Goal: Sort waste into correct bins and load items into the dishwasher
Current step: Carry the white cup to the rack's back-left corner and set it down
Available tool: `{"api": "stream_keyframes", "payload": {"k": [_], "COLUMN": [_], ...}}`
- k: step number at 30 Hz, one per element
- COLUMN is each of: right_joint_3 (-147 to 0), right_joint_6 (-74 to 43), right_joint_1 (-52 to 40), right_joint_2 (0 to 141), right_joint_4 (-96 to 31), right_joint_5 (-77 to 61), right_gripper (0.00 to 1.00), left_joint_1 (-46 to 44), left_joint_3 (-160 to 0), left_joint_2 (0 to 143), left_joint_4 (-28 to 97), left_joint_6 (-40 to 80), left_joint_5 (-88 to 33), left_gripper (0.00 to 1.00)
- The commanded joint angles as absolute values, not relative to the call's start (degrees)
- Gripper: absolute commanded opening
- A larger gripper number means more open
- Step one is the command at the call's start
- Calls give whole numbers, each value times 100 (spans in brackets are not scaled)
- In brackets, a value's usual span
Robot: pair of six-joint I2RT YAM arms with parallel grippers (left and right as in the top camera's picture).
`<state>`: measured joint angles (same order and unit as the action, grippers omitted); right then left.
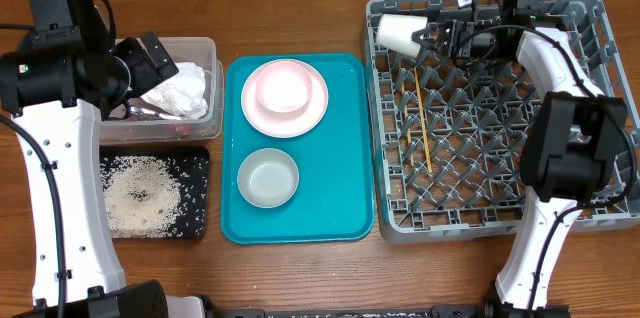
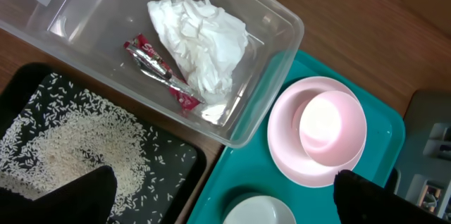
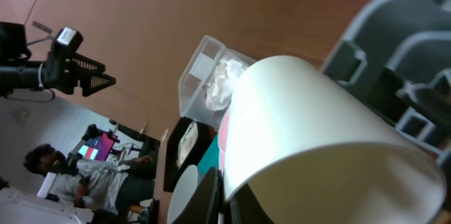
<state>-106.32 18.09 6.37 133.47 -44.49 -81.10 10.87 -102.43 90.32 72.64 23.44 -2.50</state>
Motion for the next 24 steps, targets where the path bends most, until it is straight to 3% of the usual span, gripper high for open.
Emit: {"api": "stream_keyframes", "payload": {"k": [1,21,24], "right_joint_3": [-10613,-10613,-10615], "right_joint_6": [1887,1885,1887], "right_joint_1": [666,1177,1267], "right_joint_2": [13644,13703,13701], "right_joint_4": [-4421,-5120,-5349], "right_joint_5": [-8125,-7929,-7929], "right_gripper": [4,13,22], "left_joint_1": [1085,1085,1085], "left_joint_3": [-10335,-10335,-10335], "left_joint_2": [9032,9032,9032], "left_joint_4": [7264,7264,7264], "left_joint_6": [2272,2272,2272], "left_joint_5": [-213,-213,-213], "left_gripper": [100,100,100]}}
